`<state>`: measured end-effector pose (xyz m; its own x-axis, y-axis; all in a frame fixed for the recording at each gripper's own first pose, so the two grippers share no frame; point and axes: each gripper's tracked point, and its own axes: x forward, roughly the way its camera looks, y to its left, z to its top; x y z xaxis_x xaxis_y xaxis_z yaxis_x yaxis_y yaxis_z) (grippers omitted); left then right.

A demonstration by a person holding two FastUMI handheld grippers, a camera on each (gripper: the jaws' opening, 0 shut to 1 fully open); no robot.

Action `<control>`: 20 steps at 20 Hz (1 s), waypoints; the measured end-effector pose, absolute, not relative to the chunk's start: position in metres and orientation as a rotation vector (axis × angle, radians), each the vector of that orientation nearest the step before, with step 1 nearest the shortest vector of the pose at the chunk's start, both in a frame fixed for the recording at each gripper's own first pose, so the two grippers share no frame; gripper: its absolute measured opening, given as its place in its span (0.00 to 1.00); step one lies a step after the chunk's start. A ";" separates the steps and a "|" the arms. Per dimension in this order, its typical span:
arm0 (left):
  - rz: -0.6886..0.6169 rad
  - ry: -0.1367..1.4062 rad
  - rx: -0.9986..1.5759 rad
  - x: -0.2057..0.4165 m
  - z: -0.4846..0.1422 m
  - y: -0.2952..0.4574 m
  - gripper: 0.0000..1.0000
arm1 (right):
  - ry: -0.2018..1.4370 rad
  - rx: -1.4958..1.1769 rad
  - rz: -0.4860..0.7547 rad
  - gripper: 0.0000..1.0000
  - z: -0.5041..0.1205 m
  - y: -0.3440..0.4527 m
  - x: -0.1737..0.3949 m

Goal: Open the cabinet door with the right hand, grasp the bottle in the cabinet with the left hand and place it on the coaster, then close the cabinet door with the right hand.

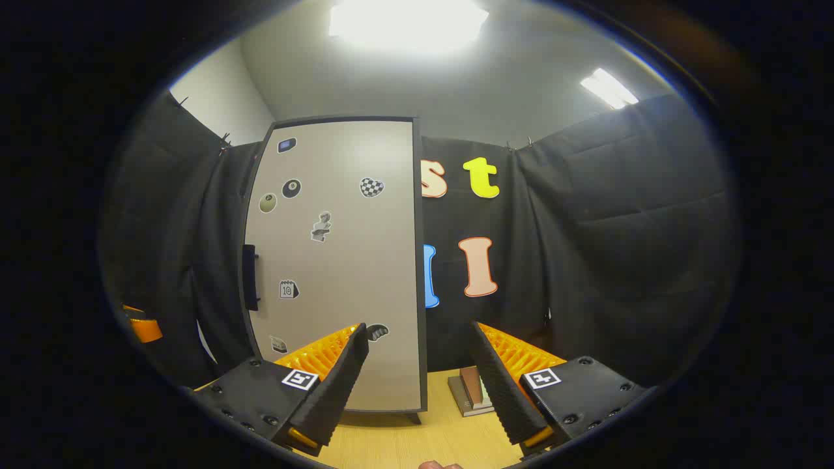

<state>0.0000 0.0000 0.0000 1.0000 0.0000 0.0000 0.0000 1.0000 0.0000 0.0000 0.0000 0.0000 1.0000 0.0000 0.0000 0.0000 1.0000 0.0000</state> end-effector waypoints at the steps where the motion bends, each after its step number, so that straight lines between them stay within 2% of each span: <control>1: 0.000 0.001 -0.003 0.002 -0.002 0.000 0.89 | 0.001 0.001 0.002 0.99 0.000 0.001 0.001; 4: 0.003 0.007 0.003 0.005 -0.003 0.001 0.91 | 0.011 0.010 0.014 0.99 -0.001 0.006 0.003; 8: 0.009 0.000 0.001 0.005 0.000 0.002 0.89 | -0.002 0.016 0.022 0.99 0.006 0.008 0.005; 9: 0.010 -0.001 0.000 0.005 0.001 0.002 0.89 | -0.007 0.013 0.023 0.94 0.007 0.008 0.006; 10: 0.014 0.000 0.001 0.004 0.000 0.003 0.89 | -0.002 0.009 0.024 0.98 0.005 0.009 0.006; 13: 0.025 0.006 0.002 0.003 -0.004 0.005 0.91 | 0.015 0.013 0.040 0.99 0.002 0.013 0.009; 14: 0.029 0.011 -0.002 0.001 -0.005 0.006 0.89 | 0.016 0.013 0.044 0.94 0.002 0.014 0.010; 15: 0.030 0.017 -0.006 0.001 -0.009 0.006 0.89 | 0.015 0.013 0.047 0.94 0.004 0.015 0.010; 16: 0.033 0.024 -0.009 -0.001 -0.012 0.005 0.89 | 0.015 0.012 0.048 0.99 0.005 0.017 0.011; 17: 0.036 0.030 -0.010 -0.003 -0.015 0.006 0.91 | 0.017 0.014 0.052 0.99 0.006 0.019 0.012; 20: 0.050 0.053 -0.009 -0.009 -0.027 0.010 0.89 | 0.037 0.017 0.072 0.99 0.007 0.026 0.020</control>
